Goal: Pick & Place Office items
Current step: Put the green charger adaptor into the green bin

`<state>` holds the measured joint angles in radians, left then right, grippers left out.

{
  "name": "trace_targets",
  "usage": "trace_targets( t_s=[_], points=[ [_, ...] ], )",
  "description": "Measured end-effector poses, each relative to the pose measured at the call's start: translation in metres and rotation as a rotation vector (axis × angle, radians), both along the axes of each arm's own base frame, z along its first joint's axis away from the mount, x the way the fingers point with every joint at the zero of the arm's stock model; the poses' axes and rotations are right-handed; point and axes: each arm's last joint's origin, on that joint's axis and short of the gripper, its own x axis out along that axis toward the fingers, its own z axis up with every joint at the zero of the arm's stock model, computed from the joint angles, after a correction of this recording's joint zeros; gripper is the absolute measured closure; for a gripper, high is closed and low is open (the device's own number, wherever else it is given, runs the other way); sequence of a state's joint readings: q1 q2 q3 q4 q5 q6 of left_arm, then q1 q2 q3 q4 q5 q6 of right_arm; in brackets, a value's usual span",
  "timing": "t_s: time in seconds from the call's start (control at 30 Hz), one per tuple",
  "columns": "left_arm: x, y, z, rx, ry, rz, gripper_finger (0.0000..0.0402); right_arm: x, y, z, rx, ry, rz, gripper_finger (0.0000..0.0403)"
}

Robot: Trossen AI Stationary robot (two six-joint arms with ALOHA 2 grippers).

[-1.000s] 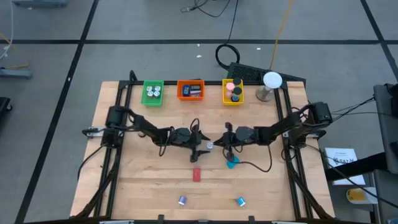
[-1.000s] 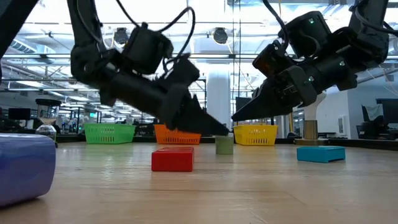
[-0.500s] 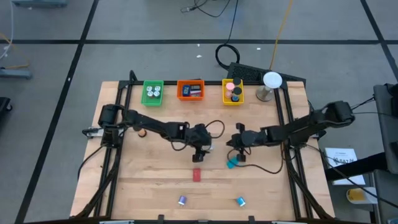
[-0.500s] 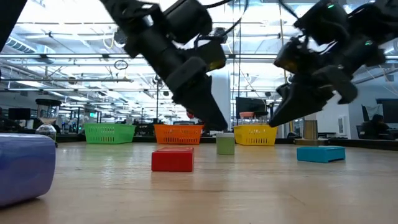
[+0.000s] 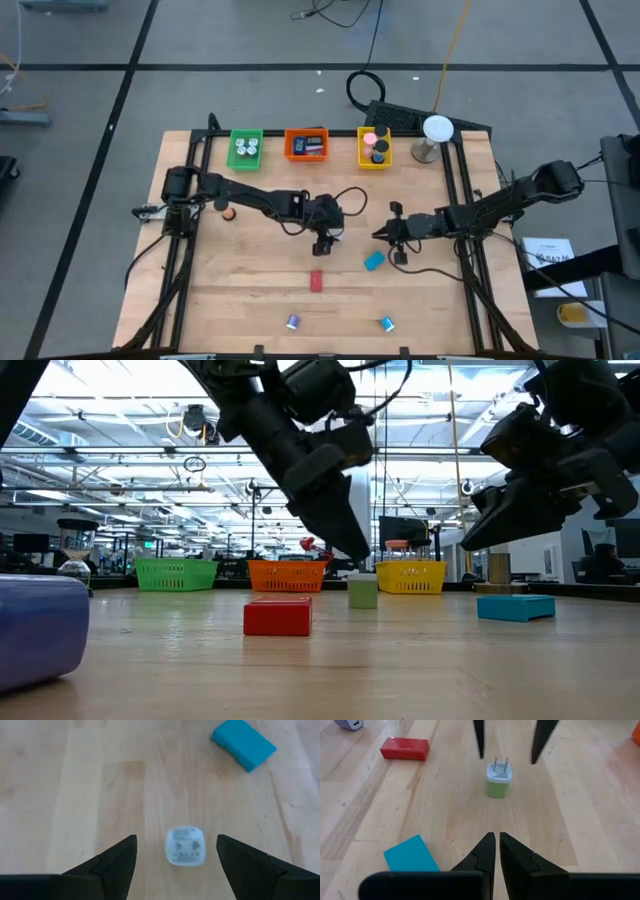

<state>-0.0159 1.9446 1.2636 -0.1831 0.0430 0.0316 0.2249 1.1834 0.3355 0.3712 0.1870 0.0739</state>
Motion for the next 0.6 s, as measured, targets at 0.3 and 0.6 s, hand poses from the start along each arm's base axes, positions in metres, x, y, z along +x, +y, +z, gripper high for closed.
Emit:
trace_targets(
  t_s=[0.3,0.6],
  points=[
    [0.004,0.000,-0.018,0.001,0.035,-0.017,0.0128,-0.001,0.000,0.000,-0.001,-0.017,0.005,0.0387],
    [0.009,-0.001,-0.025,0.004,0.013,-0.019,0.0169,-0.001,0.000,0.000,-0.003,-0.014,0.005,0.0387]
  ],
)
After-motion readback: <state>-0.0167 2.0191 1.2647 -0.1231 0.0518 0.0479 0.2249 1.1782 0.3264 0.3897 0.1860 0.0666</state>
